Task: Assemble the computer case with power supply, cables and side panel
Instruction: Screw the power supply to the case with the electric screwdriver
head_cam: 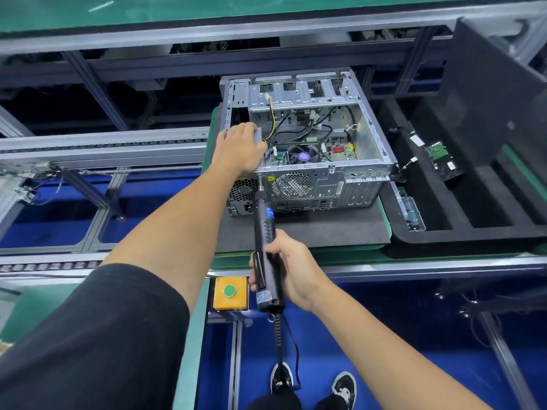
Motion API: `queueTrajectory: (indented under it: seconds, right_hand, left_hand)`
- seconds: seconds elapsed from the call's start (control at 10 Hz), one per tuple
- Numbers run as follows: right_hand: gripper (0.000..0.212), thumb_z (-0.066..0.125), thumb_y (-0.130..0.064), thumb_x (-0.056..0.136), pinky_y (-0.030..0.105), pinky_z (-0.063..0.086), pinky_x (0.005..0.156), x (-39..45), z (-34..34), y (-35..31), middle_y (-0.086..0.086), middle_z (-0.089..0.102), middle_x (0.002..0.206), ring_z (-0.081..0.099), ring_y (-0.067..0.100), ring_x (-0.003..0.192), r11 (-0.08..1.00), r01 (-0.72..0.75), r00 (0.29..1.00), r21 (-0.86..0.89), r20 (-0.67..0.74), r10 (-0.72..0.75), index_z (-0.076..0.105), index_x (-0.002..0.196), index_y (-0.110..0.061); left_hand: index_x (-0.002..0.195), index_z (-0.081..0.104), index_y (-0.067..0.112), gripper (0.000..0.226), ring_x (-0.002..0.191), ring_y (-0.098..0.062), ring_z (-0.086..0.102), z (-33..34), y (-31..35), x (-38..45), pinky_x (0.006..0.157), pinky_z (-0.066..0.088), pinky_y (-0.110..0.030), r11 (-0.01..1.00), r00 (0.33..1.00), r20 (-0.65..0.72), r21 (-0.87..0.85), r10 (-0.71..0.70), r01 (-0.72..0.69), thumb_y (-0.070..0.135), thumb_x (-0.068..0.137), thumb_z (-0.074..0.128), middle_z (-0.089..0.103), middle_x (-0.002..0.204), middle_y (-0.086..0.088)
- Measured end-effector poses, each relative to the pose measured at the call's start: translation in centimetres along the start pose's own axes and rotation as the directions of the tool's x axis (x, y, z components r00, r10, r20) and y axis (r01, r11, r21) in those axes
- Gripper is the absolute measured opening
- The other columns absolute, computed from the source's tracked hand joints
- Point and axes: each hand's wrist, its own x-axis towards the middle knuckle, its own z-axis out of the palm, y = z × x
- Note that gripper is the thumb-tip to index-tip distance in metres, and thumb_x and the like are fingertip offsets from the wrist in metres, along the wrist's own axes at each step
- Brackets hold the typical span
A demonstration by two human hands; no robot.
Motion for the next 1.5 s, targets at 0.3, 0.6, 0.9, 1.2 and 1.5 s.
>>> queueTrajectory:
  seconds: [0.3,0.6,0.9,1.2,1.5]
  right_hand:
    - [0.038,0.068,-0.006,0.092,0.028,0.053,0.060,0.3,-0.1,0.3,0.006,0.068,0.093,0.067,0.023,0.080,0.991,0.044,0.999,-0.125,0.002,-0.045,0.054,0.127,-0.012]
    - [0.018,0.070,-0.010,0.085,0.026,0.047,0.050,0.1,-0.2,0.7,0.002,0.056,0.066,0.053,0.016,0.051,0.996,-0.039,0.985,-0.085,-0.171,0.024,0.063,0.102,-0.010]
    - [0.032,0.071,-0.003,0.085,0.032,0.054,0.051,0.1,1.2,0.0,0.017,0.063,0.093,0.065,0.023,0.059,0.989,-0.110,0.983,-0.098,-0.159,0.094,0.045,0.101,-0.012]
    - [0.040,0.052,-0.003,0.068,0.046,0.044,0.078,-0.1,0.3,-1.1,0.017,0.042,0.102,0.047,0.032,0.083,0.977,-0.190,0.981,-0.098,-0.063,0.185,0.035,0.104,-0.011]
    - [0.052,0.026,0.021,0.072,0.041,0.030,0.081,0.0,0.0,-1.0,0.016,0.030,0.111,0.029,0.032,0.096,0.971,-0.196,0.980,-0.133,-0.066,0.189,0.033,0.111,-0.013]
  left_hand:
    - [0.133,0.043,0.013,0.045,0.124,-0.025,0.042,-0.1,0.0,-0.1,0.108,0.023,-0.042,1.000,1.000,-0.001,0.003,-0.002,0.002,0.035,0.094,0.037,0.049,0.134,-0.006]
    - [0.136,0.042,0.014,0.047,0.128,-0.024,0.040,-0.2,0.2,-0.1,0.112,0.023,-0.042,1.000,1.000,0.021,0.009,-0.012,0.012,0.034,0.094,0.037,0.047,0.139,-0.005]
    - [0.137,0.041,0.013,0.047,0.128,-0.025,0.039,-0.4,0.3,-0.2,0.111,0.022,-0.042,1.000,1.000,0.017,0.011,-0.017,0.017,0.034,0.095,0.037,0.046,0.140,-0.005]
    - [0.137,0.041,0.013,0.047,0.129,-0.024,0.039,-0.4,0.3,-0.2,0.111,0.021,-0.041,1.000,1.000,0.013,0.012,-0.014,0.014,0.034,0.095,0.037,0.046,0.140,-0.005]
    - [0.137,0.041,0.013,0.047,0.129,-0.025,0.039,-0.2,0.2,-0.1,0.111,0.021,-0.042,1.000,1.000,0.016,0.010,-0.017,0.017,0.034,0.095,0.037,0.046,0.140,-0.006]
